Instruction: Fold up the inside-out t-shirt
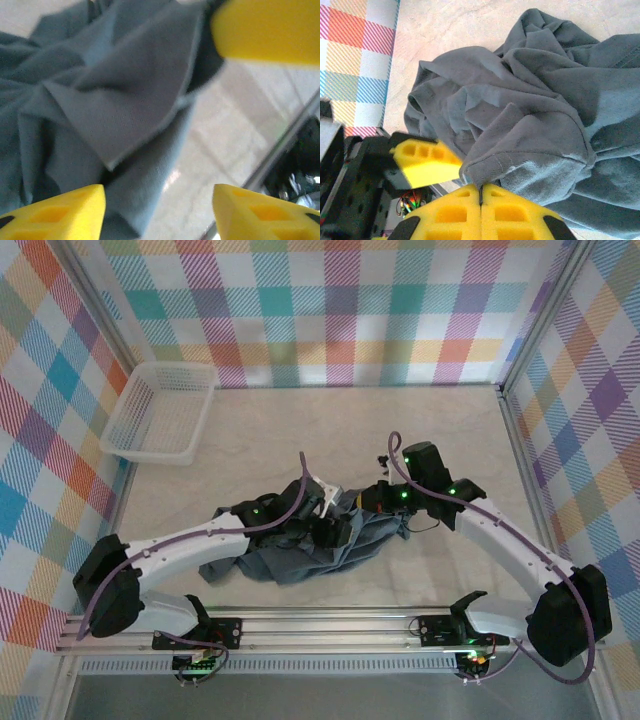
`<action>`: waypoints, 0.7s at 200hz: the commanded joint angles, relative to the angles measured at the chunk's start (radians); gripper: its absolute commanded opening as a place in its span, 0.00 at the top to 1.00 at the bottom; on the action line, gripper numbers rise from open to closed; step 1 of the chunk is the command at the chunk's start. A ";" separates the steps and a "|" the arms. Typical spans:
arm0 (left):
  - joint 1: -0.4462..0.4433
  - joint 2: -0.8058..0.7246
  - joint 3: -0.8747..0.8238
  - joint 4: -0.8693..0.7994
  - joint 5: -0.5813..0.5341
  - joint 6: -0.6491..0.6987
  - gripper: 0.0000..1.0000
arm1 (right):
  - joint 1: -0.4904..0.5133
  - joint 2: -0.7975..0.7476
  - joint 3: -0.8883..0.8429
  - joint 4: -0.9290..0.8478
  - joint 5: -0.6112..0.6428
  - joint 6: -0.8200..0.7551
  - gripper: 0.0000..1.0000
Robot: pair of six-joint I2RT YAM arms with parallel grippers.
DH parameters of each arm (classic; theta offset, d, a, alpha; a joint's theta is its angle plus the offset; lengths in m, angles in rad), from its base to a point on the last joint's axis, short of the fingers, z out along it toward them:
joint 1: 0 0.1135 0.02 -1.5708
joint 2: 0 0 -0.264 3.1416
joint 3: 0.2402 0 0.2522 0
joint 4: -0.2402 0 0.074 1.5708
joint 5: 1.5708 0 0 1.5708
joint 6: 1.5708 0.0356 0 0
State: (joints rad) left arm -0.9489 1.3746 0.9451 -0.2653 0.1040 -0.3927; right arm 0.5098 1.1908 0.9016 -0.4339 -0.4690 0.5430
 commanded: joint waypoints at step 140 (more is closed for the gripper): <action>0.081 0.050 -0.053 0.301 -0.017 -0.109 0.51 | 0.000 -0.009 0.017 0.022 -0.075 0.012 1.00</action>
State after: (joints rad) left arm -0.8745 1.4635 0.8997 -0.0498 -0.0097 -0.5514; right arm 0.5098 1.1900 0.9031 -0.4332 -0.5091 0.5465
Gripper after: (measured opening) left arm 0.485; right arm 0.046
